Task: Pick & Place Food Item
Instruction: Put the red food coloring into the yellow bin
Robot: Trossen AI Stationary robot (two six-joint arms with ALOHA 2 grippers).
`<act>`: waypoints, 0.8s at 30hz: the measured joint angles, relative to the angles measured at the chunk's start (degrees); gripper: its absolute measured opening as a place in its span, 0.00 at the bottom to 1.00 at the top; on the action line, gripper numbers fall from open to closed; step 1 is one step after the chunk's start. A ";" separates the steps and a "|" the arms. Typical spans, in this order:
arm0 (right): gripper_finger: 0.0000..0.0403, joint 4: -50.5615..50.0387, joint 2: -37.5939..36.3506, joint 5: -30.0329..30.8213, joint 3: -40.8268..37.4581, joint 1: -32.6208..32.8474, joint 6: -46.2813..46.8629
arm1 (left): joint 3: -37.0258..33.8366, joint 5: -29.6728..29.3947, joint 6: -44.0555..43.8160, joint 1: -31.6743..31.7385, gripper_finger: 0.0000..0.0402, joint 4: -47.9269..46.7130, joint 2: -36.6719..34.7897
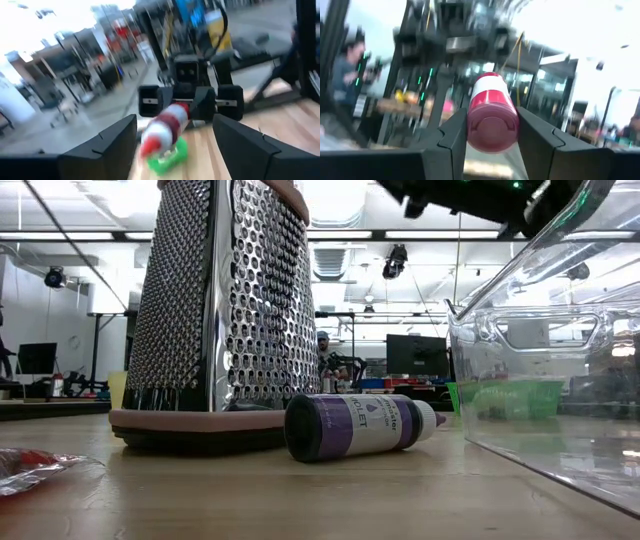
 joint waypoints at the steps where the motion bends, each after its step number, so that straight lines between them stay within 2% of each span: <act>1: 0.33 2.88 0.22 -0.16 -0.78 -0.02 -0.03 | -3.18 0.02 0.06 0.05 0.66 4.63 -1.17; 4: 0.33 10.83 1.63 -1.65 -2.46 -0.02 -0.08 | -12.62 1.30 1.40 0.42 0.66 19.40 -3.54; 6: 0.33 16.47 3.57 -3.41 -2.83 -0.02 -0.30 | -18.12 4.19 1.49 0.88 0.65 30.51 -3.91; 9: 0.33 24.05 7.52 -5.41 -2.54 -0.02 -0.14 | -23.68 9.52 -0.57 2.42 0.65 44.55 -3.28; 11: 0.33 24.23 9.87 -7.16 -1.46 -0.09 -0.38 | -25.68 11.30 -3.34 4.03 0.64 50.21 -2.49; 14: 0.33 24.41 13.35 -9.00 1.39 -0.07 -0.37 | -26.09 14.33 -8.02 6.47 0.63 53.77 -1.36; 18: 0.33 24.21 16.69 -9.12 4.48 -0.02 -0.27 | -24.79 17.97 -11.56 8.28 0.63 53.94 -0.05; 21: 0.33 24.41 17.40 -9.08 5.52 -0.04 -0.26 | -24.21 18.76 -11.47 8.41 0.63 52.67 0.45; 24: 0.33 24.42 17.19 -8.96 5.43 -0.04 -0.24 | -23.07 19.06 -11.44 8.66 0.63 47.17 0.07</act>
